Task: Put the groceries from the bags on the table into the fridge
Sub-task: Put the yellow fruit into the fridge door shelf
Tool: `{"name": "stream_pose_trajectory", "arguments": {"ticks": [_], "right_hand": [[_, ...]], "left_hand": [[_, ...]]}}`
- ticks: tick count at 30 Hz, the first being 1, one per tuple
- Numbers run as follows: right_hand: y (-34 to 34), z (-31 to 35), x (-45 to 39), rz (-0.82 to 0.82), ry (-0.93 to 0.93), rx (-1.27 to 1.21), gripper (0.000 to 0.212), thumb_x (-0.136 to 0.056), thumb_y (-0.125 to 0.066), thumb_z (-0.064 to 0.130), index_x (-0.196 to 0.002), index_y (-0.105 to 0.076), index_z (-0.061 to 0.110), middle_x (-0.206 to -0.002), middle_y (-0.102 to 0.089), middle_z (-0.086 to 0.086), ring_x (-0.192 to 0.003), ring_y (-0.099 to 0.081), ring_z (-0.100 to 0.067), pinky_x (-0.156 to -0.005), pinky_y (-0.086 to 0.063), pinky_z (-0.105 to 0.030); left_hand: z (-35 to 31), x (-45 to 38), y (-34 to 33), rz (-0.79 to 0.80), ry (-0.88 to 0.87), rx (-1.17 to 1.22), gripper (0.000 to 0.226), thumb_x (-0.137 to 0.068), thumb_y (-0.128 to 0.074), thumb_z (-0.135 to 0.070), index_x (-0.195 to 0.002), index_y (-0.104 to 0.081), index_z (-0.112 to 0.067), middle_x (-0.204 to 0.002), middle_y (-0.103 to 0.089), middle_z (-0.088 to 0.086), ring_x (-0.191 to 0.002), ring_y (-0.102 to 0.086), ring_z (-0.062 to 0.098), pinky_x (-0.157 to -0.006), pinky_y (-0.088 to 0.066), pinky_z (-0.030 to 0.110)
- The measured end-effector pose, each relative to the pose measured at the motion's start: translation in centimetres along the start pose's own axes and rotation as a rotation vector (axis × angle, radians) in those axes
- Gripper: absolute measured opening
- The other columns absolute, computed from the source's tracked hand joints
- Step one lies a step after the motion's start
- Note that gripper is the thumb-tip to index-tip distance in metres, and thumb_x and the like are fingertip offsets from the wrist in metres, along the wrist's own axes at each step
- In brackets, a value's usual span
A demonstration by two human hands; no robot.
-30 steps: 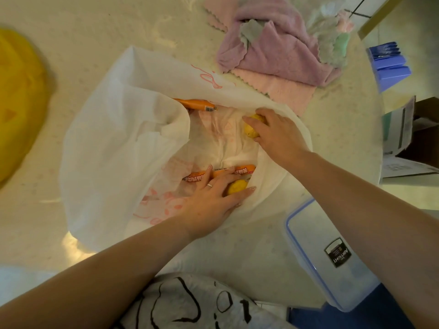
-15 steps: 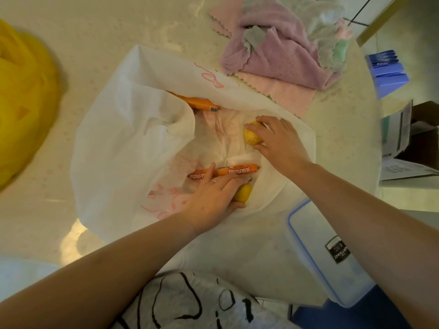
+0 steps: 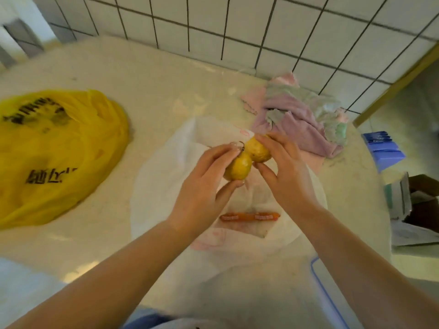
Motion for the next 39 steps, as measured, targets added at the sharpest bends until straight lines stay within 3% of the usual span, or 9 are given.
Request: {"name": "stream_pose_trajectory", "arguments": {"ticks": [3,7,9,13,15,23,28,31,39], "right_hand": [[-0.1,5.3,-1.6,-0.051,0.071,-0.050,0.047,-0.084,-0.064,0.016,-0.129,-0.053,0.016,-0.131,-0.047,-0.010,-0.119,-0.038,-0.011,-0.097,-0.027,-0.005],[-2.8,14.1,-2.8,-0.075,0.191,-0.096,0.052,-0.082,-0.068,0.008,-0.131,-0.051,0.016,-0.132,-0.046,-0.012,-0.121,-0.035,-0.006,-0.098,-0.021,-0.001],[-5.2,19.0,-2.9,-0.057,0.262,-0.167,0.053,-0.082,-0.068,0.009,-0.131,-0.050,0.016,-0.132,-0.045,-0.012,-0.122,-0.035,-0.006,-0.102,-0.026,-0.007],[-11.1,29.1,-1.7,0.022,0.362,-0.369,0.051,-0.082,-0.065,0.013,-0.131,-0.050,0.019,-0.131,-0.042,-0.005,-0.124,-0.041,-0.012,-0.098,-0.046,-0.036],[-14.4,34.6,-0.7,0.065,0.412,-0.438,0.051,-0.081,-0.064,0.017,-0.130,-0.050,0.023,-0.131,-0.041,-0.002,-0.124,-0.042,-0.011,-0.096,-0.047,-0.039],[-26.0,54.8,3.7,0.265,0.641,-0.582,0.054,-0.082,-0.070,0.015,-0.129,-0.048,0.030,-0.129,-0.041,0.004,-0.121,-0.043,-0.010,-0.095,-0.047,-0.031],[-31.1,64.0,4.9,0.367,0.755,-0.638,0.056,-0.080,-0.070,0.012,-0.127,-0.045,0.032,-0.129,-0.046,-0.003,-0.117,-0.041,-0.005,-0.096,-0.034,-0.006],[-34.2,68.4,4.6,0.382,0.819,-0.666,0.056,-0.080,-0.070,0.014,-0.127,-0.044,0.032,-0.127,-0.044,0.001,-0.113,-0.037,0.002,-0.094,-0.029,0.000],[-43.8,79.8,-0.1,0.448,0.830,-0.795,0.049,-0.079,-0.058,0.036,-0.124,-0.039,0.039,-0.127,-0.040,0.008,-0.115,-0.043,-0.008,-0.093,-0.038,-0.016]], "left_hand": [[0.4,0.5,5.7,-0.125,0.003,-0.023,0.050,-0.087,-0.060,-0.027,-0.133,-0.045,-0.012,-0.132,-0.041,-0.008,-0.124,-0.034,-0.005,-0.101,-0.030,0.007],[2.0,3.8,14.2,-0.273,0.054,-0.090,0.054,-0.083,-0.064,-0.022,-0.133,-0.046,-0.012,-0.131,-0.040,-0.007,-0.124,-0.034,-0.007,-0.101,-0.029,0.008],[2.9,6.2,19.0,-0.340,0.070,-0.133,0.054,-0.082,-0.064,-0.022,-0.132,-0.047,-0.010,-0.130,-0.042,-0.004,-0.124,-0.033,-0.010,-0.102,-0.029,0.008],[5.3,13.3,29.3,-0.461,0.132,-0.220,0.053,-0.080,-0.067,-0.022,-0.129,-0.049,-0.012,-0.128,-0.046,-0.002,-0.123,-0.037,-0.007,-0.100,-0.033,0.011],[6.3,17.3,34.4,-0.517,0.170,-0.273,0.054,-0.080,-0.068,-0.025,-0.129,-0.049,-0.014,-0.128,-0.047,-0.001,-0.122,-0.037,-0.007,-0.100,-0.033,0.010],[8.8,32.0,51.4,-0.706,0.402,-0.488,0.055,-0.081,-0.068,-0.025,-0.131,-0.046,-0.019,-0.126,-0.046,-0.003,-0.115,-0.039,-0.002,-0.096,-0.031,0.003],[10.5,38.0,59.3,-0.835,0.534,-0.560,0.057,-0.079,-0.063,-0.031,-0.131,-0.040,-0.026,-0.125,-0.042,-0.007,-0.111,-0.036,-0.006,-0.092,-0.029,-0.002],[12.0,40.3,63.2,-0.900,0.591,-0.548,0.057,-0.077,-0.060,-0.036,-0.130,-0.038,-0.030,-0.128,-0.041,-0.010,-0.115,-0.039,0.000,-0.090,-0.036,0.003],[19.5,41.5,75.0,-0.990,0.628,-0.571,0.057,-0.076,-0.059,-0.039,-0.129,-0.040,-0.032,-0.133,-0.045,-0.003,-0.119,-0.044,0.012,-0.093,-0.040,0.015]]}}
Point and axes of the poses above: each hand's wrist, its own x-axis away from the middle knuckle, its own y-axis out of the back of the hand, z = x × y, the point moved 7 cm from there along -x, towards the middle knuckle
